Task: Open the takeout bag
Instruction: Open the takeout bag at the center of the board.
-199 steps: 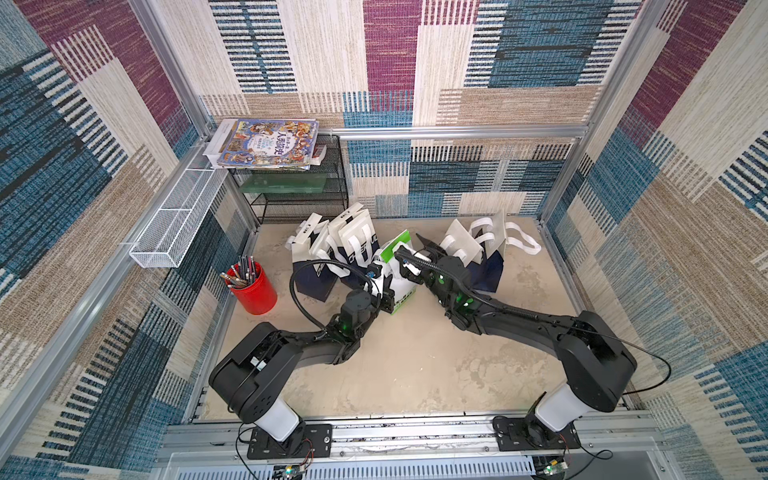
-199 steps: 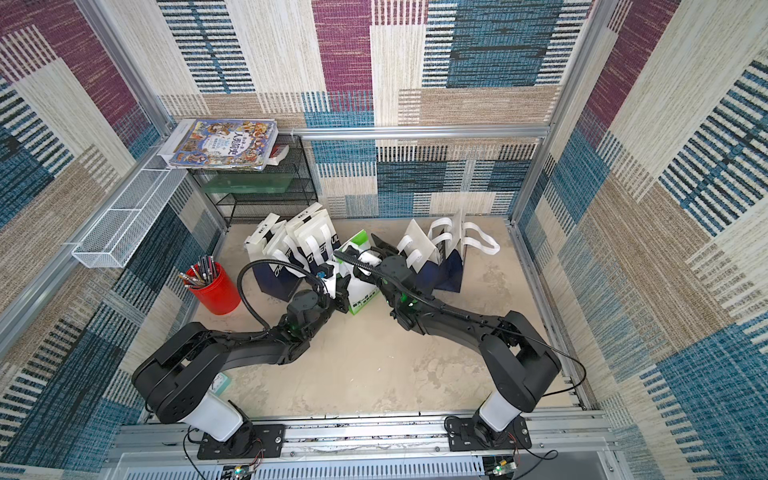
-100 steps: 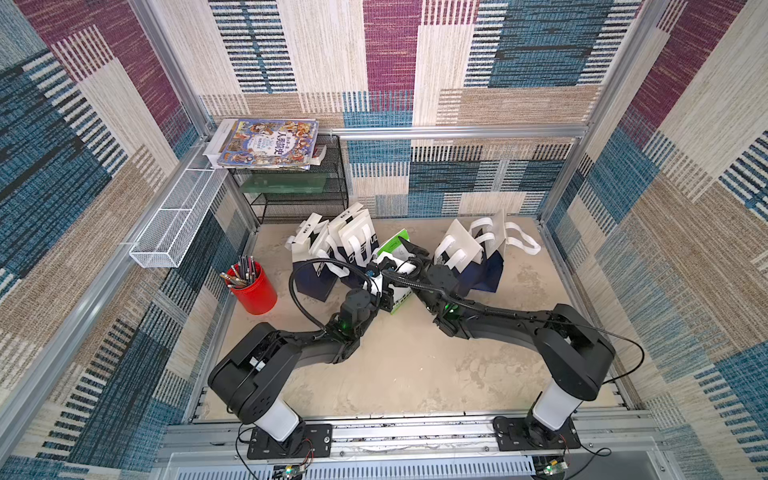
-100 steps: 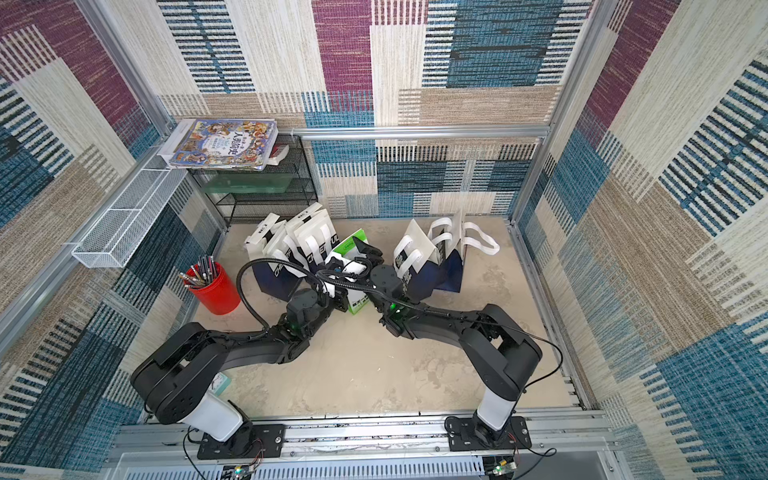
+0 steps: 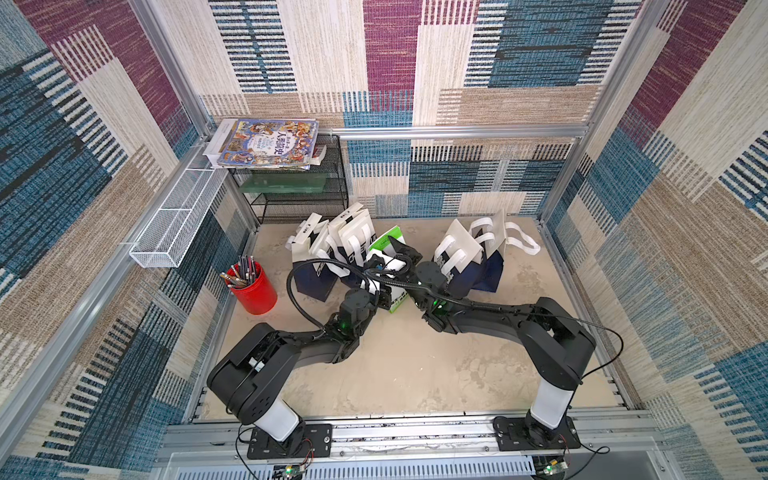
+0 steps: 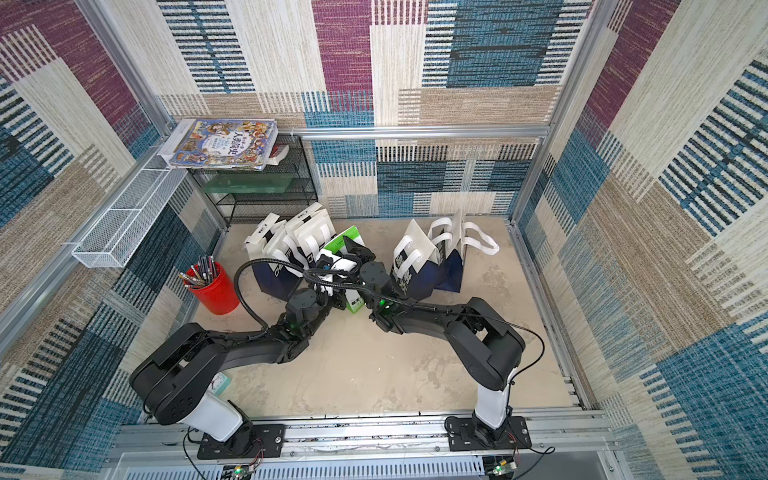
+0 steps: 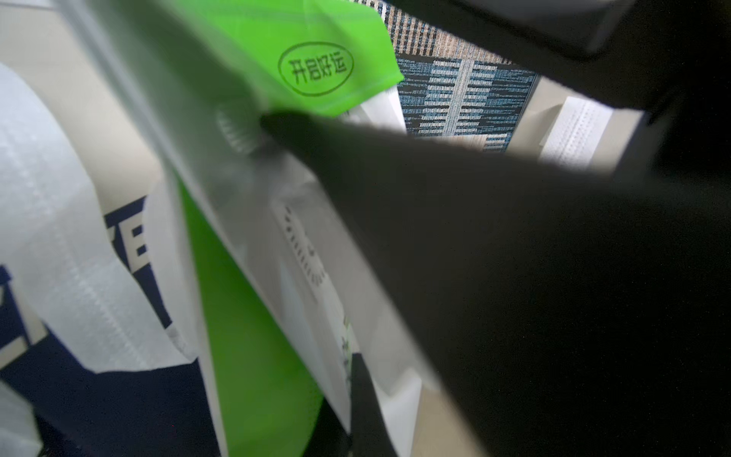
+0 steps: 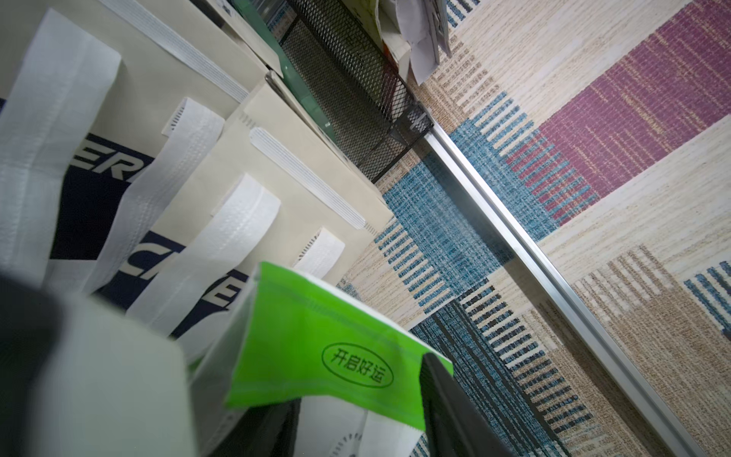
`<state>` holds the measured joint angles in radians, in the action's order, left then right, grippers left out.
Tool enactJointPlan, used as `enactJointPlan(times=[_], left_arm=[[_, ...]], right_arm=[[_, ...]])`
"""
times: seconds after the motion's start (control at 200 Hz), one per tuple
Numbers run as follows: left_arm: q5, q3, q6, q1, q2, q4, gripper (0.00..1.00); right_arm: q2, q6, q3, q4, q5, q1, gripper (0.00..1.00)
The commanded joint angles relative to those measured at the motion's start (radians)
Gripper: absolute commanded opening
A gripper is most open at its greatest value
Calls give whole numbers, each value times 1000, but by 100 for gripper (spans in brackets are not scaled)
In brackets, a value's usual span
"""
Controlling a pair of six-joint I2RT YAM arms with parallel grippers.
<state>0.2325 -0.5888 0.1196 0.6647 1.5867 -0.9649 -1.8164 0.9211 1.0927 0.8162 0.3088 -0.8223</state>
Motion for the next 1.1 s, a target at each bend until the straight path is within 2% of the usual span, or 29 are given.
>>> enactJointPlan(times=[0.0, 0.05, 0.12, 0.245, 0.411, 0.591, 0.781, 0.972, 1.097], left_arm=[[-42, 14, -24, 3, 0, 110, 0], [-41, 17, -24, 4, 1, 104, 0], [-41, 24, -22, 4, -1, 96, 0], [-37, 33, -15, 4, -2, 83, 0], [-32, 42, 0, 3, 3, 71, 0], [-19, 34, 20, 0, 20, 88, 0], [-4, 23, 26, -1, 27, 112, 0], [4, 16, 24, -1, 28, 137, 0], [2, 16, 24, -1, 27, 146, 0]], right_arm=[[-13, -1, 26, 39, 11, 3, 35], [-18, -3, 38, 34, 13, 5, 26], [-21, -7, 54, 25, 13, 8, 19], [-20, -12, 73, 0, 16, 13, 0], [2, -35, 66, -17, 18, 23, 0], [31, 57, 76, -88, 56, 34, 0], [51, 163, 170, -281, 167, 24, 0], [16, 346, 235, -394, 309, -4, 0], [-1, 345, 333, -572, 329, -15, 0]])
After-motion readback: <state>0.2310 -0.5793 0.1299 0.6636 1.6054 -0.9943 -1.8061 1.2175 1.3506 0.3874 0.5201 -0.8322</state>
